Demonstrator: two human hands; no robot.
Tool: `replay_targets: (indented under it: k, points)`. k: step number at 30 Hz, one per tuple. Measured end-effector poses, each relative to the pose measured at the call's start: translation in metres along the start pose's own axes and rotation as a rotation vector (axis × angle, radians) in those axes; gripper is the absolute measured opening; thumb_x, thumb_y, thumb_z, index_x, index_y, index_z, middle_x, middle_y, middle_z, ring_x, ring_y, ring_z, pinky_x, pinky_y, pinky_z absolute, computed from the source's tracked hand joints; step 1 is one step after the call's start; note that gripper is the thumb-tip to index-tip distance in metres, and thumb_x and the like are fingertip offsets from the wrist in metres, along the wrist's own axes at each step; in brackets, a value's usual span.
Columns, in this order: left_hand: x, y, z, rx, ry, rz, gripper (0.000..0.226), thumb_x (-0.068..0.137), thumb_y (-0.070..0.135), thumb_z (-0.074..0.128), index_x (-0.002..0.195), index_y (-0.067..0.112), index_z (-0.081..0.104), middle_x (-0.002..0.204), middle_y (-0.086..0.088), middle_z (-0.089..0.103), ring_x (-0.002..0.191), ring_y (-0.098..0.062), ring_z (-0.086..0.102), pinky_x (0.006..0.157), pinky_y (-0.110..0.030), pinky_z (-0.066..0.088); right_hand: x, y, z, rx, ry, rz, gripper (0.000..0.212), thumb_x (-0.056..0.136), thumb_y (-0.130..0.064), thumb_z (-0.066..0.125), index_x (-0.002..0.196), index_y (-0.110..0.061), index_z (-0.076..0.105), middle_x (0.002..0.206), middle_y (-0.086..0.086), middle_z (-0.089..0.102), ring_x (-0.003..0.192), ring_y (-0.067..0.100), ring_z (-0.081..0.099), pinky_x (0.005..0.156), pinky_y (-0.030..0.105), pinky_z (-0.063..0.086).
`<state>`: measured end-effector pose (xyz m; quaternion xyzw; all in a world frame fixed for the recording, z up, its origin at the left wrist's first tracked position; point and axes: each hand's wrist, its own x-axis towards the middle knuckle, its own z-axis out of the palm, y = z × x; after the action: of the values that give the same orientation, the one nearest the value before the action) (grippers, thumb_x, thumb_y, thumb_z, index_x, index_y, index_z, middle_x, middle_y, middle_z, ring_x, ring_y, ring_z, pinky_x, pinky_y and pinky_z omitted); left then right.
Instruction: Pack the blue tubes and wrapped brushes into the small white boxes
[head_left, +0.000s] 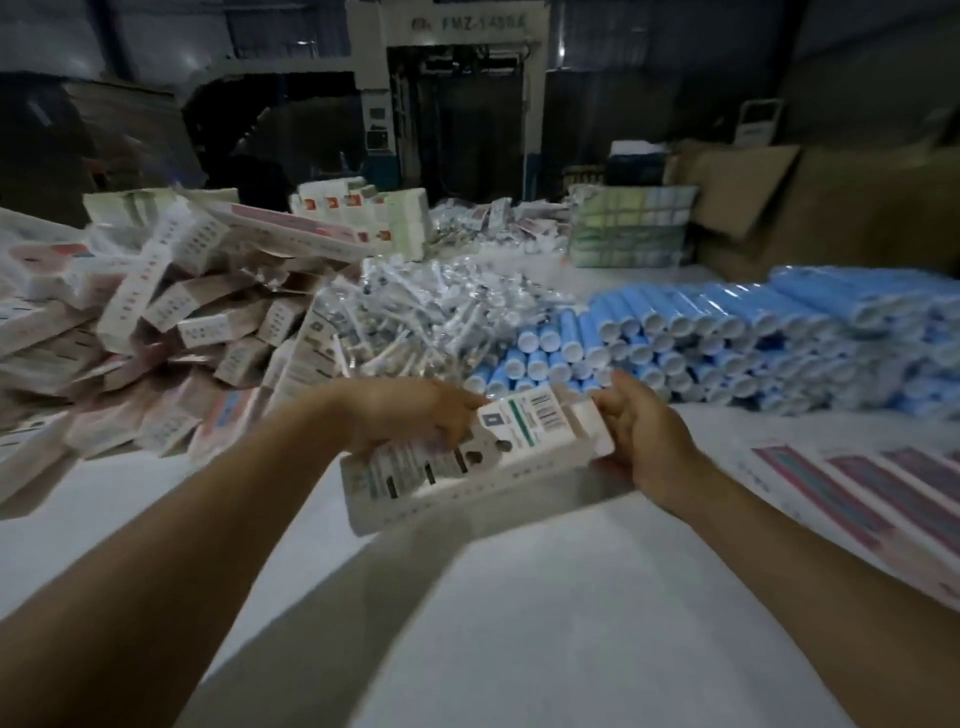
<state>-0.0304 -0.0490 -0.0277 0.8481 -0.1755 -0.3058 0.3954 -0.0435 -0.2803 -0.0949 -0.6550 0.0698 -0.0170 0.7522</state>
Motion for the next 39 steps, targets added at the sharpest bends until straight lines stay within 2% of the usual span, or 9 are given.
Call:
replay_targets:
  k: [3, 6, 10, 17, 21, 24, 27, 32, 39]
  points:
    - [0.023, 0.018, 0.021, 0.198, 0.081, 0.000, 0.038, 0.093, 0.001, 0.036, 0.112, 0.025, 0.058, 0.106, 0.001, 0.068, 0.079, -0.015, 0.064, 0.066, -0.028, 0.053, 0.001, 0.001, -0.007, -0.161, -0.013, -0.092, 0.028, 0.089, -0.013, 0.055, 0.062, -0.011, 0.059, 0.079, 0.015, 0.060, 0.075, 0.027, 0.058, 0.059, 0.026, 0.043]
    - [0.038, 0.006, 0.033, 0.492, 0.346, 0.132, 0.028, 0.100, 0.032, 0.037, 0.121, 0.029, 0.055, 0.116, 0.009, 0.057, 0.091, -0.015, 0.058, 0.084, -0.032, 0.048, 0.008, 0.004, -0.005, -0.320, -0.001, -0.159, 0.036, 0.084, 0.006, 0.054, 0.055, -0.011, 0.043, 0.072, 0.016, 0.050, 0.072, 0.022, 0.053, 0.063, 0.031, 0.042]
    - [0.047, -0.004, 0.058, 0.908, 0.546, 0.174, 0.071, 0.074, 0.079, 0.040, 0.127, 0.033, 0.036, 0.118, 0.012, 0.052, 0.089, -0.012, 0.051, 0.065, -0.031, 0.042, 0.014, 0.007, -0.011, -0.271, -0.004, -0.111, 0.043, 0.087, 0.001, 0.056, 0.047, -0.015, 0.057, 0.071, 0.007, 0.068, 0.063, 0.014, 0.067, 0.045, 0.023, 0.051]
    - [0.057, -0.014, 0.070, 1.004, 0.684, 0.264, 0.063, 0.080, 0.068, 0.049, 0.127, 0.031, 0.031, 0.118, 0.010, 0.047, 0.100, -0.015, 0.046, 0.065, -0.029, 0.027, 0.010, 0.003, -0.012, -0.274, 0.044, -0.076, 0.039, 0.088, -0.002, 0.053, 0.055, -0.018, 0.065, 0.086, 0.013, 0.072, 0.084, 0.024, 0.069, 0.060, 0.028, 0.052]
    - [0.058, -0.018, 0.070, 1.050, 0.697, 0.327, 0.065, 0.083, 0.073, 0.037, 0.130, 0.028, 0.030, 0.123, 0.009, 0.047, 0.109, -0.015, 0.047, 0.073, -0.027, 0.031, 0.014, -0.015, -0.016, -0.613, 0.262, -0.244, 0.025, 0.087, -0.014, 0.055, 0.075, 0.008, 0.060, 0.066, 0.010, 0.052, 0.062, 0.019, 0.047, 0.060, 0.030, 0.037]
    - [0.059, -0.018, 0.069, 1.036, 0.739, 0.344, 0.065, 0.085, 0.072, 0.030, 0.133, 0.027, 0.027, 0.128, 0.008, 0.046, 0.113, -0.016, 0.046, 0.082, -0.029, 0.036, 0.029, -0.054, -0.029, -0.820, 0.405, -0.380, 0.029, 0.086, -0.014, 0.050, 0.059, -0.010, 0.044, 0.058, 0.004, 0.041, 0.058, 0.018, 0.039, 0.055, 0.030, 0.030]
    - [0.061, -0.020, 0.074, 1.074, 0.777, 0.331, 0.069, 0.087, 0.070, 0.025, 0.139, 0.024, 0.021, 0.136, 0.005, 0.041, 0.120, -0.018, 0.043, 0.091, -0.031, 0.037, 0.051, -0.100, -0.058, -1.186, 0.544, -0.479, 0.018, 0.090, -0.015, 0.048, 0.076, -0.007, 0.057, 0.078, 0.008, 0.052, 0.077, 0.027, 0.051, 0.064, 0.033, 0.036]
    - [0.067, -0.018, 0.073, 1.050, 0.836, 0.330, 0.074, 0.087, 0.070, 0.020, 0.144, 0.022, 0.014, 0.140, 0.004, 0.038, 0.122, -0.018, 0.041, 0.096, -0.031, 0.036, 0.084, -0.143, -0.117, -1.877, 0.653, 0.008, 0.033, 0.095, -0.017, 0.046, 0.126, -0.007, 0.053, 0.135, 0.017, 0.046, 0.123, 0.035, 0.045, 0.103, 0.042, 0.039]
    - [0.073, -0.018, 0.075, 1.042, 0.821, 0.355, 0.075, 0.088, 0.070, 0.024, 0.143, 0.021, 0.012, 0.143, 0.002, 0.034, 0.126, -0.020, 0.037, 0.101, -0.035, 0.033, 0.103, -0.147, -0.135, -1.923, 0.620, 0.219, 0.033, 0.091, -0.022, 0.050, 0.120, -0.009, 0.059, 0.130, 0.012, 0.056, 0.114, 0.030, 0.055, 0.092, 0.037, 0.047]
